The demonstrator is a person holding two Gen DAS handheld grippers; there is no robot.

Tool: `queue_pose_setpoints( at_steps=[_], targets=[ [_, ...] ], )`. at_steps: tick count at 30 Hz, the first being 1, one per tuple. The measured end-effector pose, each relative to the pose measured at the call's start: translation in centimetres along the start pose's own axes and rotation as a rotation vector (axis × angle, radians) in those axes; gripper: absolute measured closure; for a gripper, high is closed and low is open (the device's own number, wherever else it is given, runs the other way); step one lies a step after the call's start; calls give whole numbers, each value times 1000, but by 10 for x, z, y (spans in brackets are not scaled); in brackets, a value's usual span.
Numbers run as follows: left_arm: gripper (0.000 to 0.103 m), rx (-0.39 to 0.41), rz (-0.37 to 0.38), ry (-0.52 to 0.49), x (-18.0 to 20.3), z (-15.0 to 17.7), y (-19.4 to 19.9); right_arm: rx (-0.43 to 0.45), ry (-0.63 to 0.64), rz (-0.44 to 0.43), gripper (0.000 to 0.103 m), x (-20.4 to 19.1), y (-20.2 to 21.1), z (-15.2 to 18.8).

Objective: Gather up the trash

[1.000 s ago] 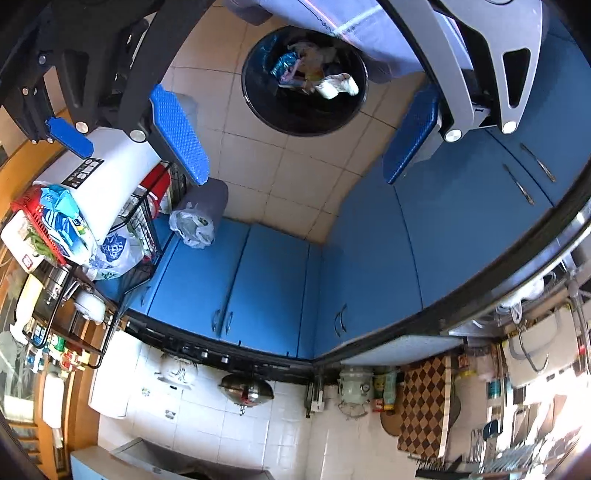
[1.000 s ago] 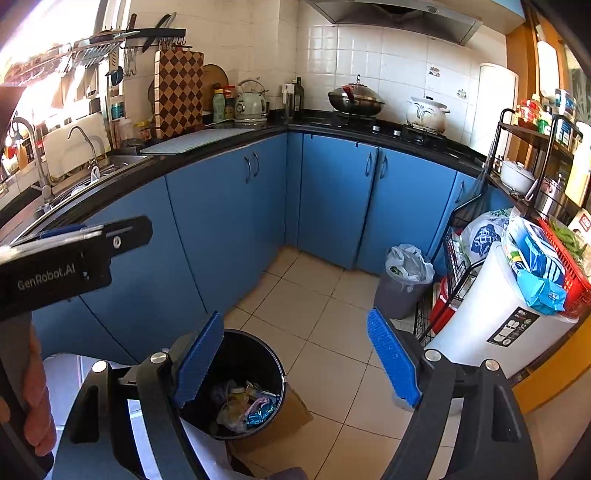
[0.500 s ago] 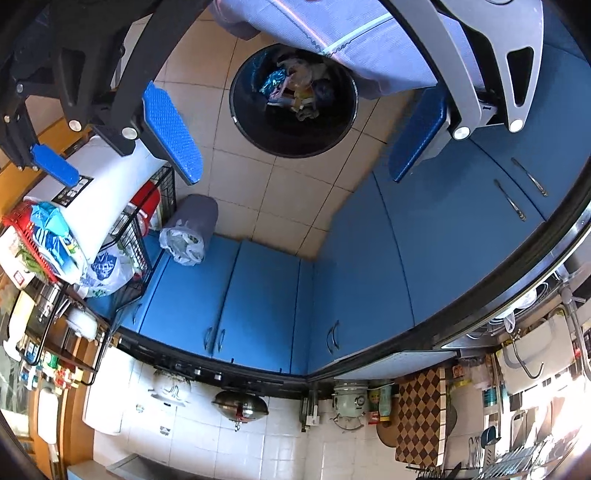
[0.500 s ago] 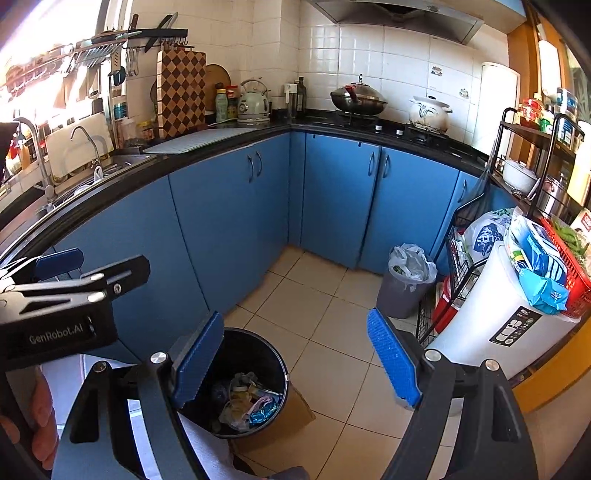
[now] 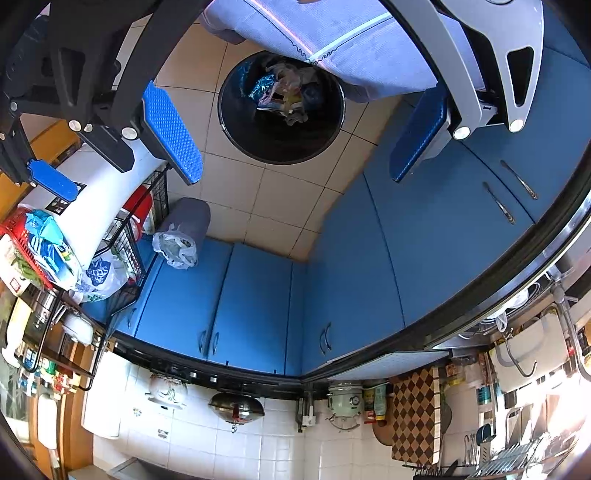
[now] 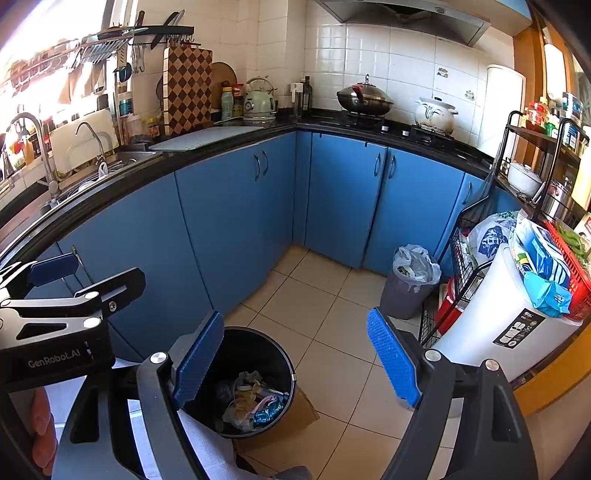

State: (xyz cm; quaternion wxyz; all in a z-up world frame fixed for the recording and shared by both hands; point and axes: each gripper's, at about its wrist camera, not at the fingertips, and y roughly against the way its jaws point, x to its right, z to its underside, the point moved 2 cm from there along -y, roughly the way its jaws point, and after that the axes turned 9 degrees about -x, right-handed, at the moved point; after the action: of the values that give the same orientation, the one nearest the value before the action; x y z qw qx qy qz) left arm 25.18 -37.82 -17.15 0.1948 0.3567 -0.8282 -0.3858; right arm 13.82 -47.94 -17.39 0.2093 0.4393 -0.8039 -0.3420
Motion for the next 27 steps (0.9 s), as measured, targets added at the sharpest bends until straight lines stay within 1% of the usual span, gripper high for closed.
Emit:
queue_pose_setpoints(
  at_steps=[10,15,20,23,27],
  targets=[
    [3,-2,-13,17,-5,-1,1,-6,11,-1,25,-5,-1,2],
    [3,-9,-1,25,-9,-1,1,-12,12,1,25,-6,-1,3],
    [3,-9,-37,36,-12,1,3,-17,12,1,25,-5,-2,6],
    [3,-20,-6,45,-15,2,2,-22,13,1,25,-4,-4,8],
    [3,-15,11,55,-17,4,4,-27,15,-1,25,-4,-4,10]
  ],
)
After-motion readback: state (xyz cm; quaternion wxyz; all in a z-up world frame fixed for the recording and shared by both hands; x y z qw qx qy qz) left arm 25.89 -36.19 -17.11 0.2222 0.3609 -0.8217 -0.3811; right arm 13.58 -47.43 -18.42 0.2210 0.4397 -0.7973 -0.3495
